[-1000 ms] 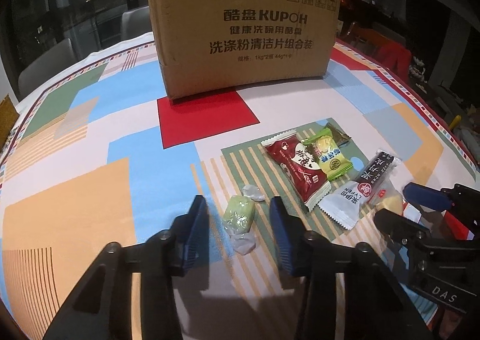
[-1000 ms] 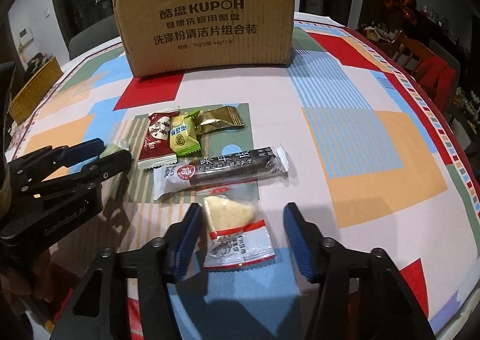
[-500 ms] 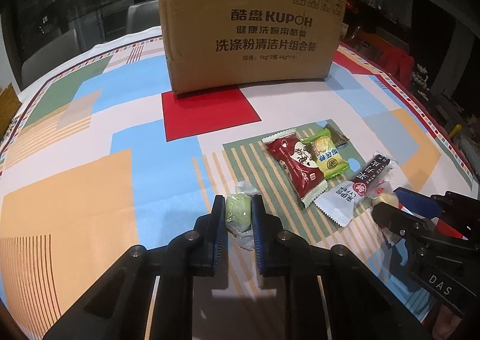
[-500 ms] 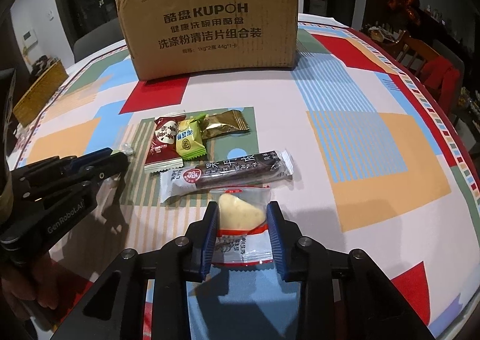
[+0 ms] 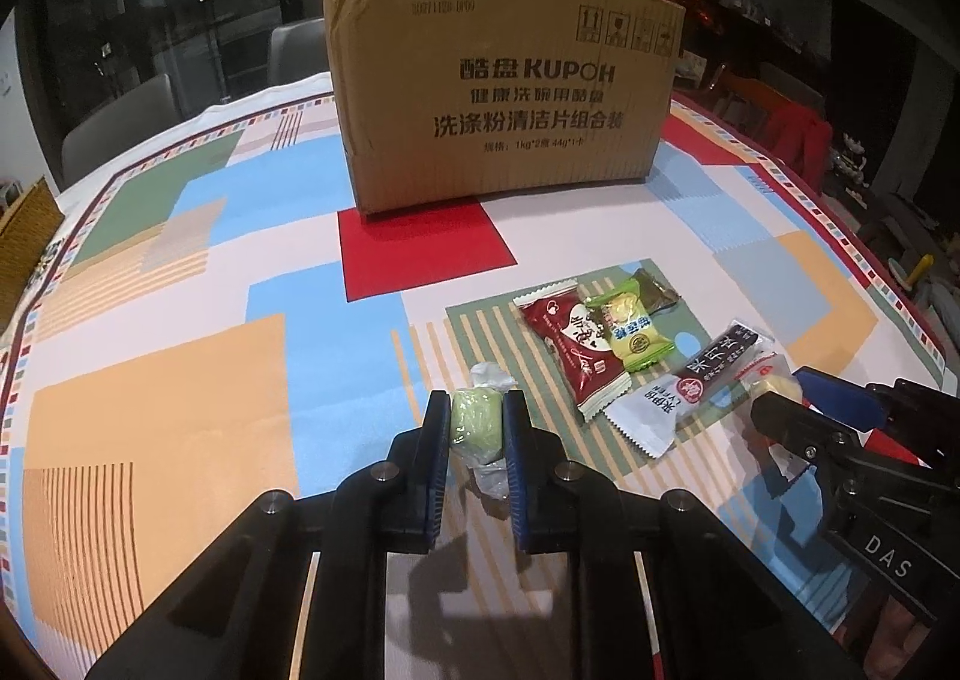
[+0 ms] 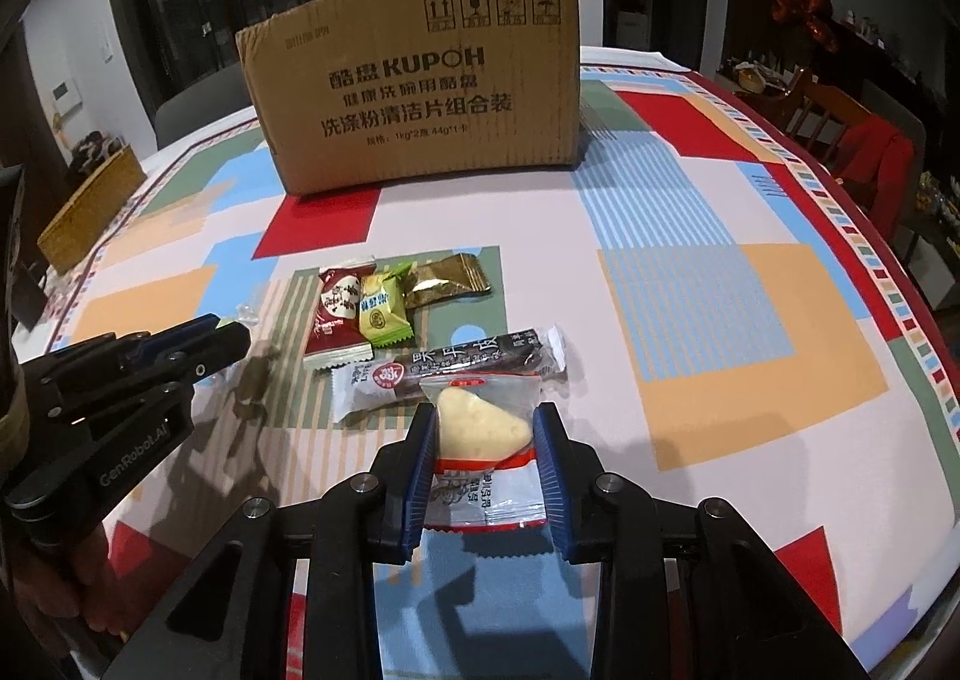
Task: Organize snacks
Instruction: 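Lift the cheese-wedge packet and green candy and carry them over the box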
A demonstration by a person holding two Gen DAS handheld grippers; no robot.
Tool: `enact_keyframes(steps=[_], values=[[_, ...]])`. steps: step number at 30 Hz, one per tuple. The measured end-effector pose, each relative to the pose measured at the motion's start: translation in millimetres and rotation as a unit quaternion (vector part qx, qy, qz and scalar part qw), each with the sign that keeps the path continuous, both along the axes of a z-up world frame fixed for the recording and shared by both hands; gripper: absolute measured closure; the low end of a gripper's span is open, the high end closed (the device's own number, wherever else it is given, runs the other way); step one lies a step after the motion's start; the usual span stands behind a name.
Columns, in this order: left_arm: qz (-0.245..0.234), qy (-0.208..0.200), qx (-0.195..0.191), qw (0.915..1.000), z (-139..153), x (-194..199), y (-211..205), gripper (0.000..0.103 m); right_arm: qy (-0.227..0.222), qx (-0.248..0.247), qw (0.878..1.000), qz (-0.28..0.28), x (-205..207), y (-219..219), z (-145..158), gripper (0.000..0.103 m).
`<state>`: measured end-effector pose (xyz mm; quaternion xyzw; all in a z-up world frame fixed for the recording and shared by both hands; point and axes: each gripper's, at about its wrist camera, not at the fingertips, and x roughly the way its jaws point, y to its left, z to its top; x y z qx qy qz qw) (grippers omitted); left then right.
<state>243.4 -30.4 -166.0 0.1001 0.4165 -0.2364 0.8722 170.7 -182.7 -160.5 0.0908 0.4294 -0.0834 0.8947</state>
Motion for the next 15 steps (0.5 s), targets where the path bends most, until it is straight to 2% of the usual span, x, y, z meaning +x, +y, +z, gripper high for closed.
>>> enact_keyframes(steps=[15], values=[[0.029, -0.012, -0.002, 0.9995, 20.9, -7.0, 3.5, 0.085, -0.029, -0.005, 1.000, 0.010, 1.7, -4.3, 22.8, 0.069]])
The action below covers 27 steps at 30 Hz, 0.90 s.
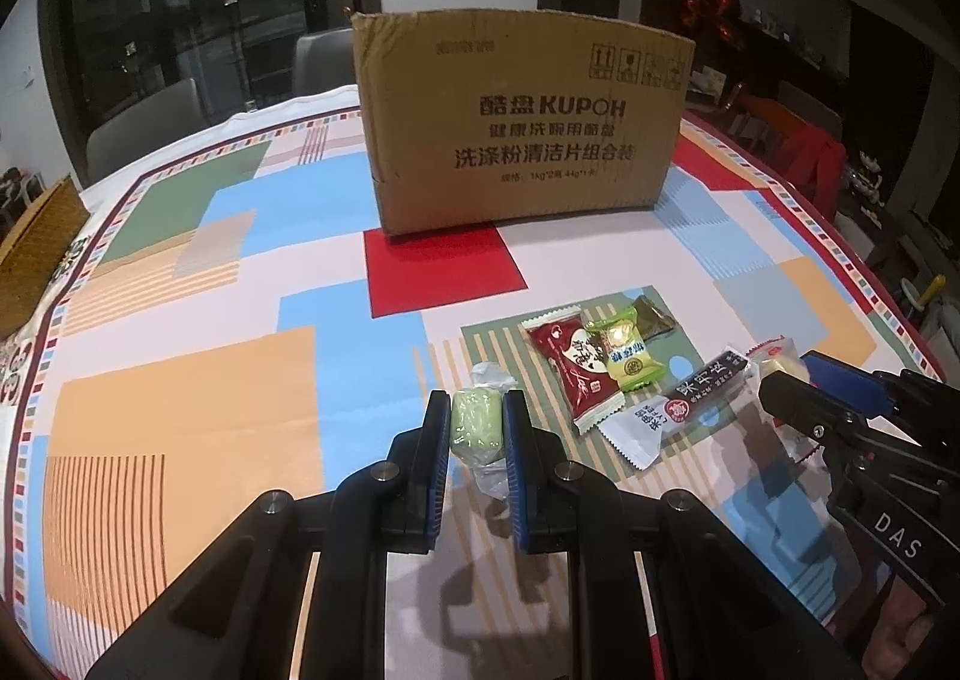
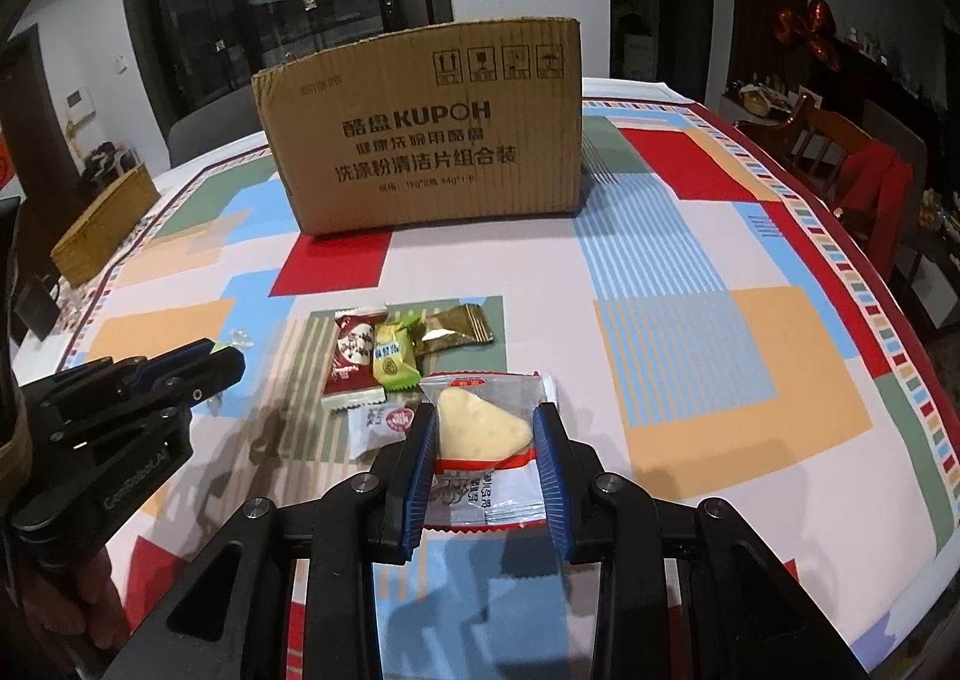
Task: Organize snacks
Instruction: 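Lift the cheese-wedge packet and green candy and carry them over the box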
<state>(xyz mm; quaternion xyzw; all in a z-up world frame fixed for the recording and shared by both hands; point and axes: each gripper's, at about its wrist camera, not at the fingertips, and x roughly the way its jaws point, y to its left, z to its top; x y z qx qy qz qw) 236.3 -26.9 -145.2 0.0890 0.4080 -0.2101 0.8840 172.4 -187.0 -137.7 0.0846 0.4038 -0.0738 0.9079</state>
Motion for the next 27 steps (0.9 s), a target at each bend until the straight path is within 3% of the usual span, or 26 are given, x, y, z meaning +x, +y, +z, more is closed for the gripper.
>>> enact_keyframes(steps=[27], values=[[0.066, -0.014, -0.024, 0.9975, 39.6, 4.4, 15.5, 0.085, -0.031, -0.008, 0.998, 0.045, 24.7, 0.3, 42.7, 0.069]])
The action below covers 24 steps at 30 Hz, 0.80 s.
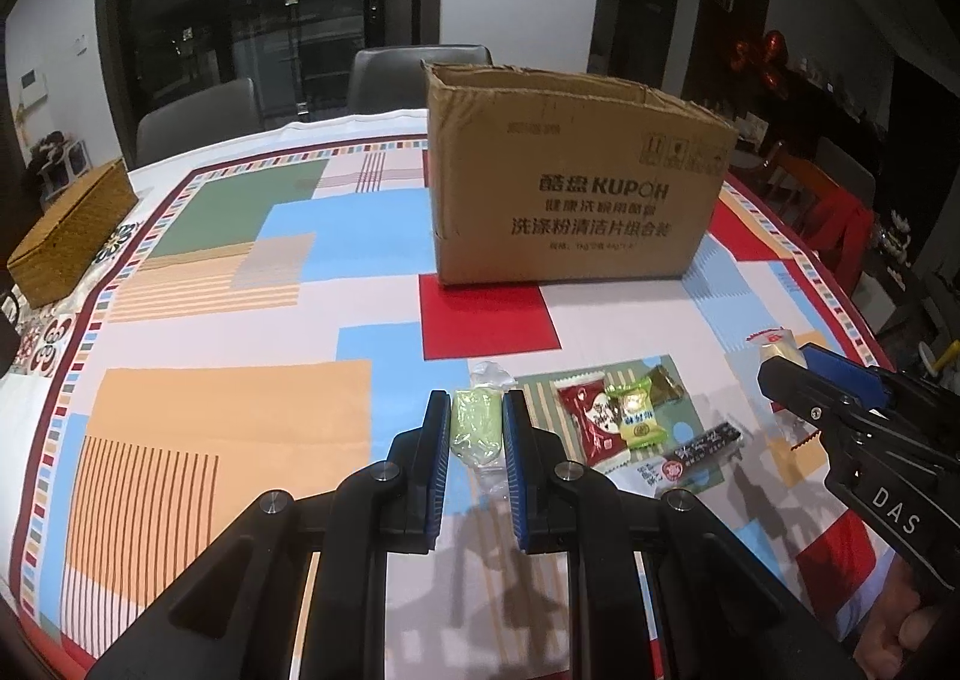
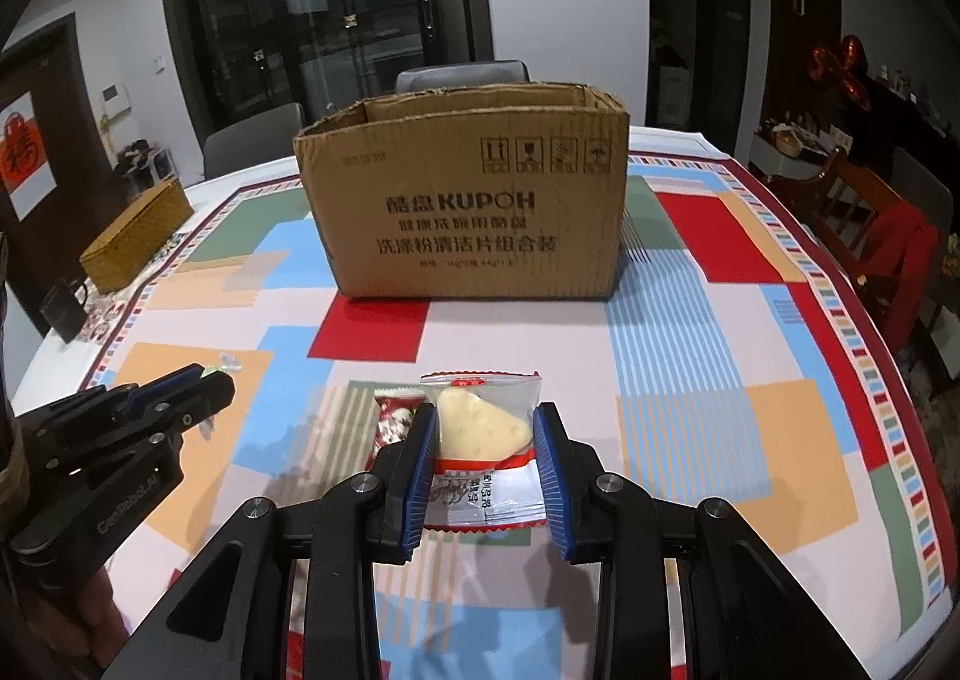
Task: Organize snacks
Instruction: 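Lift the cheese-wedge packet and green candy and carry them over the box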
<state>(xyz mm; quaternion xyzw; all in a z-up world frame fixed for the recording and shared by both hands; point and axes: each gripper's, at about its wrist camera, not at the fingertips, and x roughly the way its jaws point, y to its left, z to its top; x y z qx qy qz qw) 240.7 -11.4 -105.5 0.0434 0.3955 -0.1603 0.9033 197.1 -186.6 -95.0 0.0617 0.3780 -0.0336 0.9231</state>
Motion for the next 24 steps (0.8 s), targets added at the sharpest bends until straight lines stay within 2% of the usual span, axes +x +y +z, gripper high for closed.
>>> enact_keyframes(steps=[24], values=[[0.018, -0.032, -0.017, 0.9992, 57.0, 41.5, -11.0, 0.085, -0.045, -0.013, 0.999, 0.018, 46.8, -11.4, 54.6, 0.069]])
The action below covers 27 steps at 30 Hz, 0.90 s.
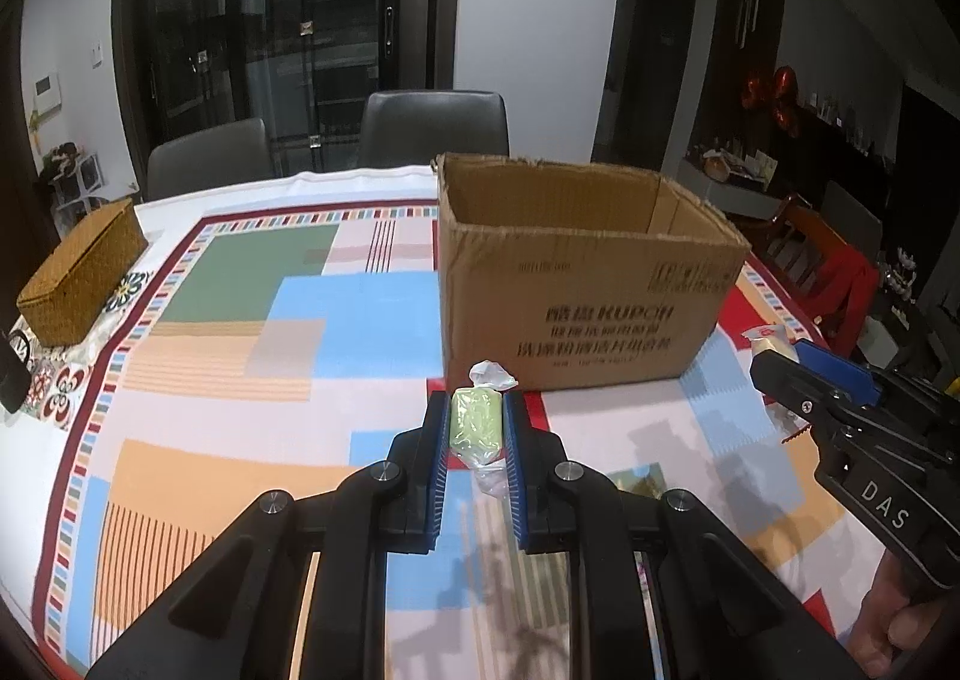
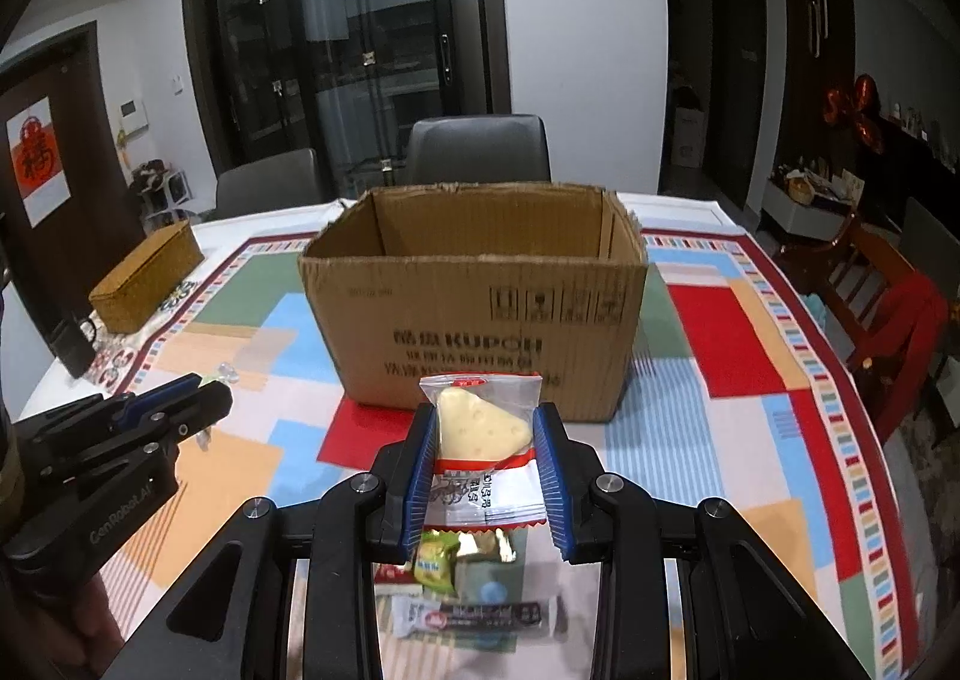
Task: Organize snacks
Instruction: 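Lift the cheese-wedge packet and green candy and carry them over the box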
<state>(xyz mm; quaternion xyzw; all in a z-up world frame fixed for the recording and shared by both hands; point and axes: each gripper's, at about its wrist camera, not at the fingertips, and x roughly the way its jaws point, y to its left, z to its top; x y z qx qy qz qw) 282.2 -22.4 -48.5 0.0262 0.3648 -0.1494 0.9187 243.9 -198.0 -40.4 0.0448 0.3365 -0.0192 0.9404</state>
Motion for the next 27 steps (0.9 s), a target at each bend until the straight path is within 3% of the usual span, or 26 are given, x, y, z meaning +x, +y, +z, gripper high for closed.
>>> enact_keyframes(steps=[27], values=[[0.002, -0.039, -0.007, 0.9992, 54.0, 63.5, -32.7, 0.085, -0.063, -0.018, 0.997, 0.027, 57.6, -27.8, 60.6, 0.069]])
